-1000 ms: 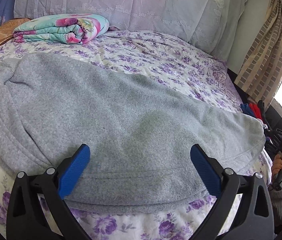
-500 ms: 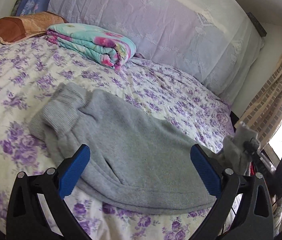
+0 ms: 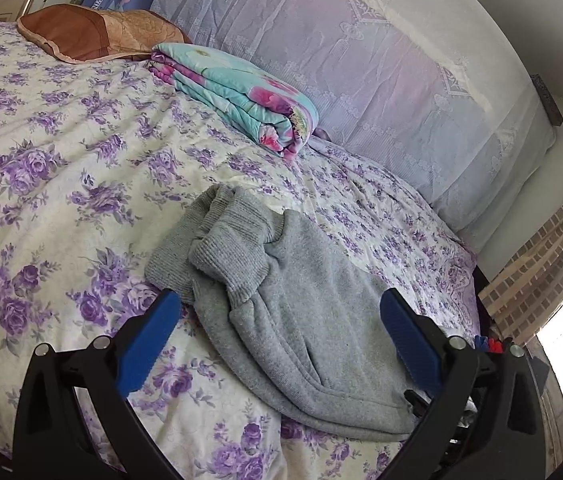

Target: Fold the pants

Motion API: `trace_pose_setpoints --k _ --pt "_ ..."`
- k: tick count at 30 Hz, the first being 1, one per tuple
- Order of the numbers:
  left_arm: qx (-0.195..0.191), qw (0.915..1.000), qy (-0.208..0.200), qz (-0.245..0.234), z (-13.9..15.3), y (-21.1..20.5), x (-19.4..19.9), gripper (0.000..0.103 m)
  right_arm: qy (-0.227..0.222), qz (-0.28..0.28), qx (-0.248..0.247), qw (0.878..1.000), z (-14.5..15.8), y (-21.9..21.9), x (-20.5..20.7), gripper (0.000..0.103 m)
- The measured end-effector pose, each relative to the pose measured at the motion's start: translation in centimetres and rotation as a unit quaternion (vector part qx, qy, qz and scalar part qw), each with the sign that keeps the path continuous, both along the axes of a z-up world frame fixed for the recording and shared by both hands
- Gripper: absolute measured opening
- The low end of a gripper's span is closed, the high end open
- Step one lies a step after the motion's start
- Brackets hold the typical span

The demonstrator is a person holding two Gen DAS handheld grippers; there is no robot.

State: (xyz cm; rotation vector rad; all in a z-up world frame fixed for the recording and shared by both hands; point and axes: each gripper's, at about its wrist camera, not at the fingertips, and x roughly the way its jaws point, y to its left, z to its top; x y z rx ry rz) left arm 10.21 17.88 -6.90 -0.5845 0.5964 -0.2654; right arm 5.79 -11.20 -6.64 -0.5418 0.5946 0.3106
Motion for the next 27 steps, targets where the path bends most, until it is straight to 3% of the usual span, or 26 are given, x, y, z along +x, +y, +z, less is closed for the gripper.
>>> trace_pose_setpoints --k 2,4,6,8,12,14,18,21,22,24,26,27 --pt "0.002 1.0000 0.005 0.000 -0.3 0.0 0.2 0.098 -0.002 -0.015 0.095 0.995 3.3 -2.4 -0.4 0.054" --pt "0.000 0.9999 0.011 0.003 -0.7 0.2 0.4 0.098 -0.015 -0.065 0.172 0.983 5.9 -5.7 0.3 0.054" --pt "-0.008 0.9998 0.019 0.003 -1.1 0.4 0.6 0.098 -0.030 -0.140 0.204 0.968 6.9 -9.1 1.6 0.051" --pt "-0.016 0.9996 0.024 0.003 -1.4 0.6 0.7 0.098 -0.014 -0.188 0.213 0.959 6.0 -11.3 2.8 0.046" --pt "-0.010 0.9995 0.030 0.003 -1.7 0.4 1.0 0.098 0.096 -0.202 0.195 0.955 -0.3 -11.2 5.4 0.045" --pt "-0.005 0.9993 0.038 -0.001 -1.9 0.1 1.2 0.098 0.094 -0.211 0.202 0.952 -2.5 -11.1 5.8 0.044" --pt "0.005 0.9992 0.040 -0.002 -1.9 -0.3 1.3 0.098 0.108 -0.209 0.217 0.947 -1.6 -11.6 5.8 0.042" --pt "0.004 0.9991 0.041 -0.002 -2.0 -0.3 1.4 0.098 0.059 -0.199 0.252 0.945 1.1 -11.5 4.8 0.043" --pt "0.005 0.9991 0.043 -0.002 -2.1 -0.3 1.4 0.098 0.050 -0.187 0.248 0.949 1.7 -10.7 4.8 0.043" --pt "0.007 0.9989 0.046 -0.002 -2.2 -0.5 1.5 0.098 0.063 -0.164 0.229 0.957 1.7 -8.5 5.6 0.053" --pt "0.014 0.9988 0.048 -0.002 -2.3 -0.7 1.6 0.098 0.092 -0.157 0.196 0.964 0.1 -6.2 7.4 0.057" --pt "0.017 0.9987 0.048 -0.003 -2.3 -0.8 1.6 0.098 0.101 -0.164 0.169 0.967 -1.2 -5.3 8.3 0.065"
